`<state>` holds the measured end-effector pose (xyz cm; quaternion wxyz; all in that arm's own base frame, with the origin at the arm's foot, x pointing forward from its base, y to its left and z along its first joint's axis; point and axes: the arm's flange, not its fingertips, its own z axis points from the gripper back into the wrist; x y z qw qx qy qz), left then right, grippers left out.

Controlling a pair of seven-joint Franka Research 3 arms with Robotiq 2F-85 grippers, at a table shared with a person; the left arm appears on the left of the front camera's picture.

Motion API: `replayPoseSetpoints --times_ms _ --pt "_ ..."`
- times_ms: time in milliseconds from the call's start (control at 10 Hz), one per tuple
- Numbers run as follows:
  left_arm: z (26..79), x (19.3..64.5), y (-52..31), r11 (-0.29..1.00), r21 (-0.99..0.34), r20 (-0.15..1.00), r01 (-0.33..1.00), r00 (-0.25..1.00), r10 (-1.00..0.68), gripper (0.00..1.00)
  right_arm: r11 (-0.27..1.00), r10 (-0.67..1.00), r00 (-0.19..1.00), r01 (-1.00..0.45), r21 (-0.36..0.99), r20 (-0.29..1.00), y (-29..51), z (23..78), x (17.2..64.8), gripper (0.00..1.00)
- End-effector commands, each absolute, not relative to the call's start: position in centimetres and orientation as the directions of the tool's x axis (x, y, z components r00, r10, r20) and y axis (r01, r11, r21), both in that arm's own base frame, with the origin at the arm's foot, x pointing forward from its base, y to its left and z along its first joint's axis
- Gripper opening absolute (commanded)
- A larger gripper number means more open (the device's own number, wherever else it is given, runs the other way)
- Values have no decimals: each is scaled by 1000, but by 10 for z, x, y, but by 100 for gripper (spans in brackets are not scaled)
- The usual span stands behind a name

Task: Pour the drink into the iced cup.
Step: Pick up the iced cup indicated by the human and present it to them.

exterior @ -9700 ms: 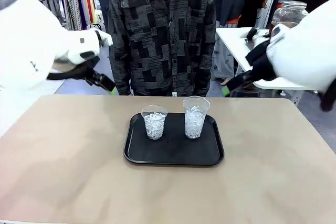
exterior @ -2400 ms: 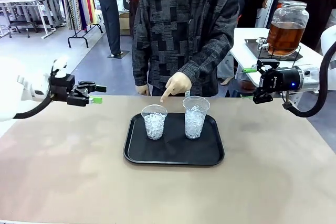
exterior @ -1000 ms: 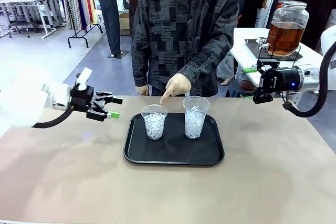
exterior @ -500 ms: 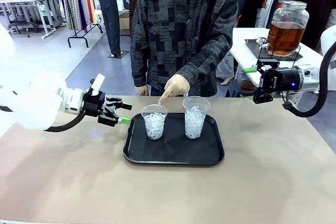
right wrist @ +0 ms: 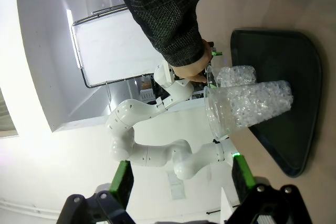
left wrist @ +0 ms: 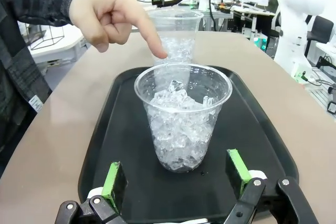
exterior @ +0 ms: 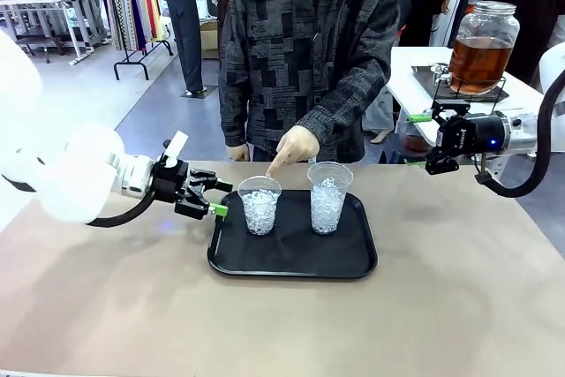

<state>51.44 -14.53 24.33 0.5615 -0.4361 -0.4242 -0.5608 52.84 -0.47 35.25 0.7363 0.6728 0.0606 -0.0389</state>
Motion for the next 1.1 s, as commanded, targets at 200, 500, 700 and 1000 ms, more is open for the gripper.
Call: replayPoseSetpoints --times_ms 200,500,700,1000 --pt "241 517 -159 -49 -26 970 998 14 -242 100 93 22 990 134 987 -136 -5 353 529 100" --pt "238 518 -170 -73 -31 970 997 12 -242 100 93 22 990 134 987 -136 -5 353 529 100" --pt "237 519 -175 -73 -28 971 997 10 -239 100 93 22 990 134 987 -136 -5 353 529 100" --pt "235 521 -185 -71 -14 972 997 -3 -236 100 93 22 990 134 987 -136 -5 353 529 100"
